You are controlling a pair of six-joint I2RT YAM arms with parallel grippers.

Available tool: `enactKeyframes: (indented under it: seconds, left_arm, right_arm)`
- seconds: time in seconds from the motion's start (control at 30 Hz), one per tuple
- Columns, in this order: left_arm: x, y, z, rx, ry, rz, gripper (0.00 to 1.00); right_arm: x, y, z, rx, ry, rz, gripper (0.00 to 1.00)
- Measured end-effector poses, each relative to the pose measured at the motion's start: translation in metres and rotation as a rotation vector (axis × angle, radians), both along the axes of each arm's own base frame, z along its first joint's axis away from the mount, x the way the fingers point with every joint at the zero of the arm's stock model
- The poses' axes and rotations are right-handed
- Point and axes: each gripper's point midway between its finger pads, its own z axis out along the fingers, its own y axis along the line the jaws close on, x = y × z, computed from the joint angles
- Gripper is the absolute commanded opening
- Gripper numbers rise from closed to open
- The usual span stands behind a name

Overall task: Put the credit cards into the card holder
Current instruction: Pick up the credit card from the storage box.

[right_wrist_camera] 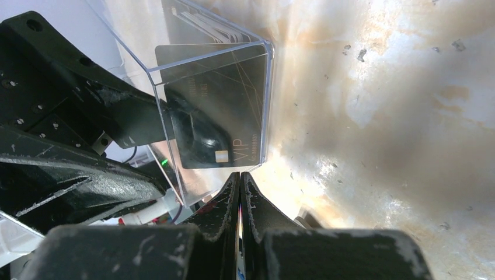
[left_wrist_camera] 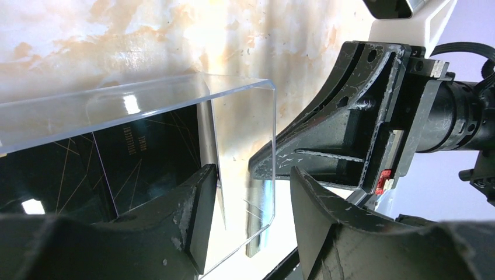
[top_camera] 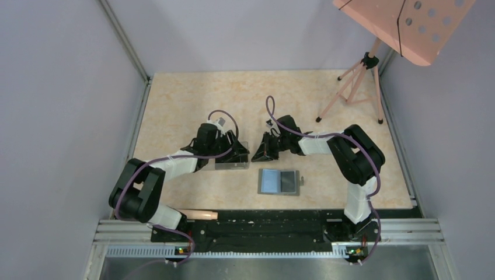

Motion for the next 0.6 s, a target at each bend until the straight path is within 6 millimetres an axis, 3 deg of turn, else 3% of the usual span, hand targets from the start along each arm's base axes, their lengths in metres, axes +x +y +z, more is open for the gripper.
enactKeyframes:
  seconds: [0.37, 0.6]
  left_arm:
    - [-0.0007, 0.006, 0.0072, -0.046, -0.04, 0.017, 0.53]
    - [-0.0007, 0.0098, 0.0042, -0.039, -0.03, 0.029, 0.42]
  right_arm:
    - [-0.0019, -0.0006, -0.0005, -0.001, 0.002, 0.009, 0.0]
    - [-0.0026, -0.0004, -0.0001, 0.001, 0.004, 0.013, 0.0]
